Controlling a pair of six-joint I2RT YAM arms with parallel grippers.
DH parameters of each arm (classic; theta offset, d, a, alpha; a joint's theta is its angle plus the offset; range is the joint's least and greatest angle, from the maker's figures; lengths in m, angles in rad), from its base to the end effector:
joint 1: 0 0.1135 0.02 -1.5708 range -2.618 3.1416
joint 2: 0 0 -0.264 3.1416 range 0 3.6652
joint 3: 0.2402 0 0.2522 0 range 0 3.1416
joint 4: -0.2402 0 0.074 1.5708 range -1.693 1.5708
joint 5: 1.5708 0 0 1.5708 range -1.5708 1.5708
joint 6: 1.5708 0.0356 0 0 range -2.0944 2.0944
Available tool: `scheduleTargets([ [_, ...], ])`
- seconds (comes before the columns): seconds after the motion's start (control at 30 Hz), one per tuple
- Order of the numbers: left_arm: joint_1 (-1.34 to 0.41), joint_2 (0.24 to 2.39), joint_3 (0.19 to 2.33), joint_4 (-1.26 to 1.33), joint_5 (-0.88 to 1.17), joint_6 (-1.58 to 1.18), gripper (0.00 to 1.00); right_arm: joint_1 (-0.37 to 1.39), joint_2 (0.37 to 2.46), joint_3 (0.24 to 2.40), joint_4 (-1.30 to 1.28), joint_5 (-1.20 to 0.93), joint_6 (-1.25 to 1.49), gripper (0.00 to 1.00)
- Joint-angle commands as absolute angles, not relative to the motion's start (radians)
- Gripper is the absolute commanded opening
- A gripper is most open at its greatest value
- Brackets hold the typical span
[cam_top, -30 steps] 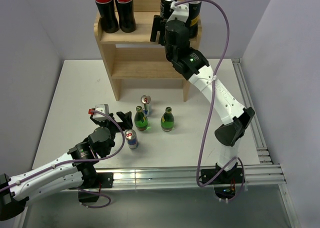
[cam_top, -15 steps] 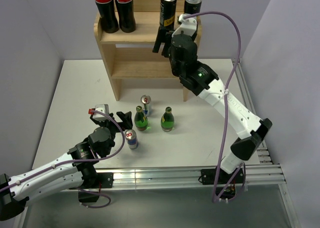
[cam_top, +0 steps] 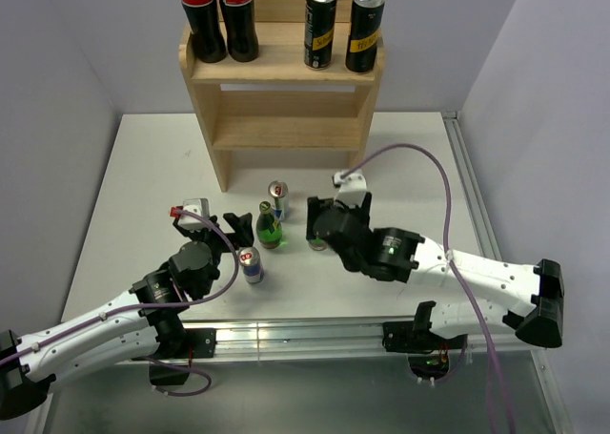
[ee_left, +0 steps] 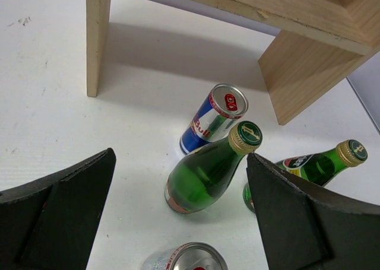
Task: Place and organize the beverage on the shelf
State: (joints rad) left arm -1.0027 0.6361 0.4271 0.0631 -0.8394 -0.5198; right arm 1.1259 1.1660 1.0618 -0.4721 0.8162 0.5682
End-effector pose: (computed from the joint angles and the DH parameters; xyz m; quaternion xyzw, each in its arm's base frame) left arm 0.1065 -0.1176 0.2640 -0.0934 0.7347 -0.1885 0.6449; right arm 0.1303 0.2131 0.3367 -0.0400 0.8277 0.0971 0.5513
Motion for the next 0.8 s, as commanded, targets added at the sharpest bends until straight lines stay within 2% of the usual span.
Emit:
scheduleTargets([
  [0.0,-0.999,0.637,0.417,0.092,-0.824,-0.535,0.99,1.166,1.092,0.948,-0.567,0.891,0.826,0.89],
  [0.13,-0.999,0.656,0.420,0.097,-0.821,-0.535,0.99,1.181,1.101,0.810,-0.551,0.842,0.926,0.90],
  [0.3,-0.999,0.673,0.420,0.106,-0.819,-0.535,0.99,1.174,1.221,0.788,-0.486,0.821,0.976,0.92],
  [0.77,-0.999,0.658,0.402,0.126,-0.810,-0.522,0.99,1.023,1.529,0.735,-0.010,0.727,0.798,0.93],
])
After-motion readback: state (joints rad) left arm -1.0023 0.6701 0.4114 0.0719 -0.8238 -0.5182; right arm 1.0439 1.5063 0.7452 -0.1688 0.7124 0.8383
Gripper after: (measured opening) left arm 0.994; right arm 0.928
